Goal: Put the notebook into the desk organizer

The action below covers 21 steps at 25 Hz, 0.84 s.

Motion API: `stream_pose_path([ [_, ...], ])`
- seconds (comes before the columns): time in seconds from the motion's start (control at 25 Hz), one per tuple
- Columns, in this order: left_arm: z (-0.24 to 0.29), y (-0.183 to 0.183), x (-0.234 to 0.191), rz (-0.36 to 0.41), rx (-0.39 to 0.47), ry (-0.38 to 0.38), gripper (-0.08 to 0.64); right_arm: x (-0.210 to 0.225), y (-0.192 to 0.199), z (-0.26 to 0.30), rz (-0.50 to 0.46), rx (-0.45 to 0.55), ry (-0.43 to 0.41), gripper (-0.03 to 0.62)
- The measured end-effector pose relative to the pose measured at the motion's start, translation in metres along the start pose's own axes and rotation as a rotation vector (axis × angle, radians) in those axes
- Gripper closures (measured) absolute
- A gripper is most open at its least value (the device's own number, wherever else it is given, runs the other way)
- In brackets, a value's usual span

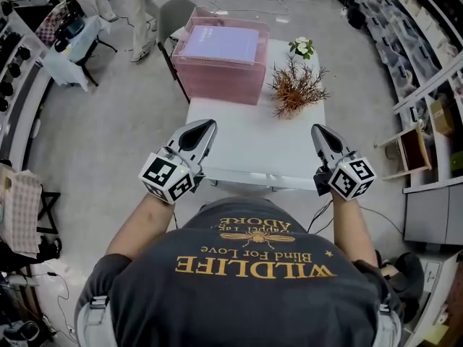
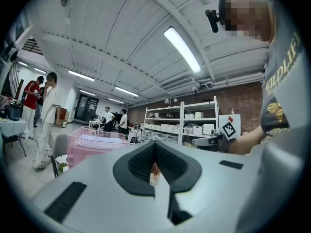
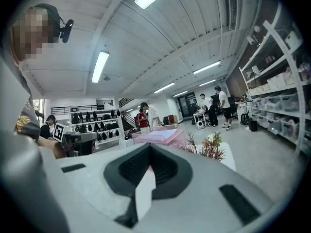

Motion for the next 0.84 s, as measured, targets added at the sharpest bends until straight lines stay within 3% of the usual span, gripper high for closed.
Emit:
stream_pose_path([
  [0.84, -0.005, 0.0039, 0.0013, -0.003, -0.008, -0.004, 0.558, -0.0011, 0.0024, -0.0005, -0.048, -0.036, -0.023, 0.594],
])
Point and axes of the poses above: the fingertips, and each gripper's own axes: z forward along the fingers, x to its right, y out of its underside, the point moved 9 cm from there along -z, backward along the fingers, and after that the axes turned 1 degree about -z, right-handed, at the moved point
